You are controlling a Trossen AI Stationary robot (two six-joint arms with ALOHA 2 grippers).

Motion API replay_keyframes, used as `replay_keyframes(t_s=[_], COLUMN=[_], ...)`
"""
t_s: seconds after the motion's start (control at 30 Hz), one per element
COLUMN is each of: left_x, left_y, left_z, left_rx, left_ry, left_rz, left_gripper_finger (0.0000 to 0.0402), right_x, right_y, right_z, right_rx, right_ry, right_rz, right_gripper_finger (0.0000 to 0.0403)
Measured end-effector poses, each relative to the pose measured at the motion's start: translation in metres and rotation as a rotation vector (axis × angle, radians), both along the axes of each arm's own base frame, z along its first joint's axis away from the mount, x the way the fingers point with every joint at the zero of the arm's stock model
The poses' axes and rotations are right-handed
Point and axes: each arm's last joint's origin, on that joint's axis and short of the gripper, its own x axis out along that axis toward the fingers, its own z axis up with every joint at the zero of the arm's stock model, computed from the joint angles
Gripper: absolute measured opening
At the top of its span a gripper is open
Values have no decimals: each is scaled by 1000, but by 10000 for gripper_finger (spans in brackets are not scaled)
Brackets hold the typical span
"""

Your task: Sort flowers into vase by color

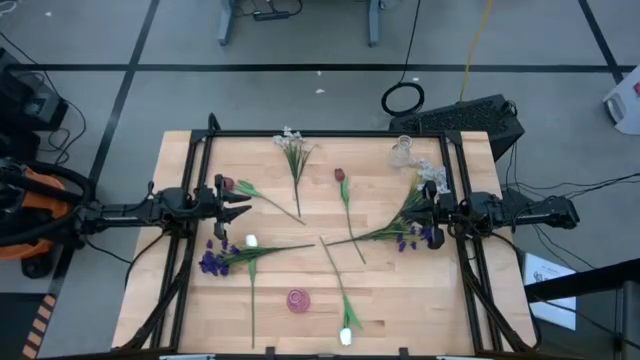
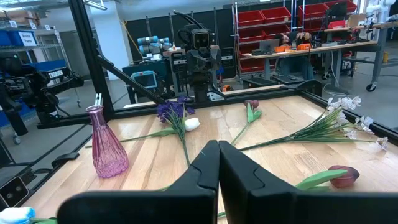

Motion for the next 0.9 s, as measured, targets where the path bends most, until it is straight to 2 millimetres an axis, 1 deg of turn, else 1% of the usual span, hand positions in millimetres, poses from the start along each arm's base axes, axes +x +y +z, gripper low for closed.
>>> replay_keyframes(t_s=[0.23, 0.37, 0.5, 0.6, 0.73, 0.8, 0.9], left_x=[0, 0, 0, 0, 0, 0, 0], left_y=[0, 0, 0, 0, 0, 0, 0], left_z=[0, 0, 1, 1, 1, 1, 1], left_rx=[0, 0, 0, 0, 1, 1, 0], left_ry=[0, -1, -8, -10, -12, -13, -15], left_rz=[1, 0, 0, 1, 1, 1, 1], left_gripper_finger=[123, 123, 123, 123, 123, 123, 123], right_x=[0, 0, 2, 3, 9, 16, 35], right_y=[0, -1, -2, -3, -6, -7, -9], right_z=[0, 1, 3, 17, 51, 70, 95], right_rx=[0, -49, -51, -56, -108, -137, -157], right_ry=[-3, -4, -3, 1, 28, 77, 168], right_rz=[-1, -45, -67, -128, -226, -302, -427], right_gripper_finger=[0, 0, 0, 0, 0, 0, 0])
